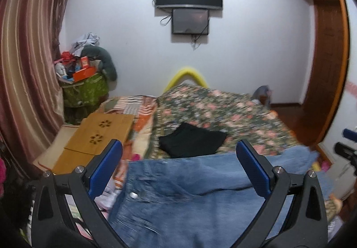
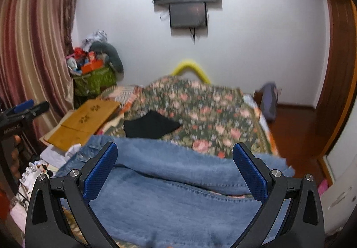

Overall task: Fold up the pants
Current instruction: 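Grasp the jeans waistband with the left gripper while the right gripper grasps a leg hem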

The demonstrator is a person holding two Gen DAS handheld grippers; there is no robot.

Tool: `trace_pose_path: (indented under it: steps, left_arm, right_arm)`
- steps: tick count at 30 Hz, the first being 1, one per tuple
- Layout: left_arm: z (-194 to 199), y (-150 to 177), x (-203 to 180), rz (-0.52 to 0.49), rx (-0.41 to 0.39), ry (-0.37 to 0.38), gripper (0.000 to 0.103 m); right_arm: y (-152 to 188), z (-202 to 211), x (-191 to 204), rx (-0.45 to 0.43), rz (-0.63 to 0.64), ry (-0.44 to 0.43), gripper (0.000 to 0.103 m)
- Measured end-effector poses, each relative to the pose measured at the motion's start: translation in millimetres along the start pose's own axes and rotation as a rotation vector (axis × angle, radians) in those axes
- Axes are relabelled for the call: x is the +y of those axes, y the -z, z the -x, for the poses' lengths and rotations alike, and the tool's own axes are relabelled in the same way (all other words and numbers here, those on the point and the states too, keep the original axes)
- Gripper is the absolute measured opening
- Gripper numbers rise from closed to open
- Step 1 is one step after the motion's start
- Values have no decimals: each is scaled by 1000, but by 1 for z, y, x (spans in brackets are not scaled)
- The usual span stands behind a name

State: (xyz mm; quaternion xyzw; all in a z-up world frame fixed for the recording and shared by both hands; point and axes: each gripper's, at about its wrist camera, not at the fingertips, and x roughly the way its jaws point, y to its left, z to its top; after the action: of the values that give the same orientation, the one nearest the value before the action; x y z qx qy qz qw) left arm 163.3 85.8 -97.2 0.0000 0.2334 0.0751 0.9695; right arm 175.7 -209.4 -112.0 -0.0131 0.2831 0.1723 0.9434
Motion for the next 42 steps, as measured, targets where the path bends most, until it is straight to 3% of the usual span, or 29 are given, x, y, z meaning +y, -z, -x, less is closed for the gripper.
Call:
trace_pose_path:
  steps: [4,7,10,15,16,19,26,30,33,35,37,40,42]
  left_arm:
    - [-57,3,21,-45,58,-85,103]
    - [-100,9,44,-40,132,-89,103]
    - [-138,18,63,-17,182,-109,103]
    - [-217,47,89,28,359,-134,103]
    - [-236,56,96,44,402,-163,100]
    - [-279,80,113,102,522,-159,74]
    - [-329,118,141,194,639,-161,70]
    - [-348,133,152,267,734,-98,70]
    - [-352,133,157,326,748,-36,49]
    - [-352,132,157,333,752,-35,33]
    - [-350,130,154,315,751,-44,28]
    - [-343,122,151,290,729,-65,16]
    - [-333,112,149,275,687,-76,16]
  right_arm:
    - [7,-42,-22,73,-2,25,103]
    - [11,-75,-37,149,-3,49,103]
    - [15,-104,-49,201,-1,15,102]
    - [19,-155,-53,266,43,-42,102]
    - [20,-164,-55,278,45,-56,102]
    - [22,-197,-56,332,56,-81,101]
    - [28,-260,-54,450,81,-160,91]
    - [34,-288,-51,522,138,-221,75]
    - [38,-302,-54,548,130,-241,72]
    - [37,-301,-53,540,138,-258,59]
    - [36,-297,-48,536,151,-278,31]
    - [34,-297,-43,542,155,-266,16]
    - [34,-296,-45,549,112,-262,10]
